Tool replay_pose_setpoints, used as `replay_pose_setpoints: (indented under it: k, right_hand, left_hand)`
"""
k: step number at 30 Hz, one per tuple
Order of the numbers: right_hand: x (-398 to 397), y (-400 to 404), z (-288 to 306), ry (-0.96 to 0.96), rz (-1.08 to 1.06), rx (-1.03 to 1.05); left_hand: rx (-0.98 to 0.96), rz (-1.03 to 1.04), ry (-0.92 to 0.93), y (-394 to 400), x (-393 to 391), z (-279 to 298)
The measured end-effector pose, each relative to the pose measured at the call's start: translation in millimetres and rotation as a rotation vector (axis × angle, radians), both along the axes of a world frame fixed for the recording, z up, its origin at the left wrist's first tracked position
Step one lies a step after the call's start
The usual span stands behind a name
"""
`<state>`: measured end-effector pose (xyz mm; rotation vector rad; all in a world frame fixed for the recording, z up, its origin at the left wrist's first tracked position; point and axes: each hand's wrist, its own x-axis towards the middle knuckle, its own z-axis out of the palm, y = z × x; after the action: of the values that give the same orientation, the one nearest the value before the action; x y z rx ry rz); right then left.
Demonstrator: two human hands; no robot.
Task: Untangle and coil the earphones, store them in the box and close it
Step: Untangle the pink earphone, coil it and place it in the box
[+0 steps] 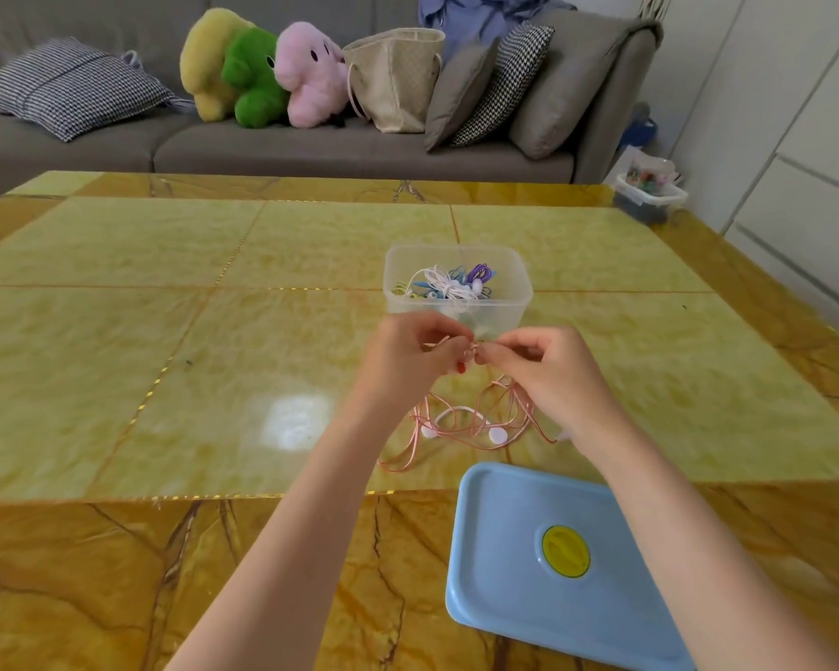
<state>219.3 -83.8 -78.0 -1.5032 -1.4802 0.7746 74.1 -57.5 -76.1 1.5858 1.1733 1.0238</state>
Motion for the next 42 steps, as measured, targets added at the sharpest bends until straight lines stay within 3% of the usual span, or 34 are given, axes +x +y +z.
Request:
replay_pose_setpoints:
  k: [4,6,10,12,16,21,27,34,38,42]
  right_hand:
    - [0.2,-0.3,0.2,-0.123,-0.074,0.052]
    - [0.9,0.1,1.5,-0.193,-0.114,0.117]
    - [7.4,1.9,3.7,-0.269,-0.195,0.165]
    - [8.8,1.7,4.0,-0.268,-0.204,0.181]
    - [5.7,-0.3,0.3,-0.288,-0.153,0.149]
    - [-0.2,-0.7,2.3,-0.198,-0.103,0.164]
    - [1.2,-5.9,11.5,0.243,0.024,0.035]
    - [10.0,-3.7,6.8,0.090,0.013,0.011]
    - [11.1,-3.0,6.0,0.097,-0.042,0.015]
    - [12.3,-1.0,6.3,0.040,-0.124,0.057]
  left_hand:
    - [0.265,0.124,0.362,-4.1,8.7,-7.9]
    - [0.265,0.160,0.366,-6.2,12.4,-6.9]
    - [-0.197,0.074,-0.190,-4.1,11.1,7.6]
    - [-0.323,0.016,-0.328,-3.9,6.8,8.6]
    - [-0.402,0.018,-0.452,-4.3,6.5,6.8]
    - [-0.379,0.054,-0.385,-3.5,14.3,1.1]
    - [-0.628,-0.061,-0.666,-3.3,14.6,6.2]
    - [-0.741,0.008,-0.961,5.6,-0.7,6.7]
    - [-0.592,-0.009,-0.767,1.7,5.3,6.5]
    - [-0.047,0.239,-0.101,2.3,9.6,-3.5]
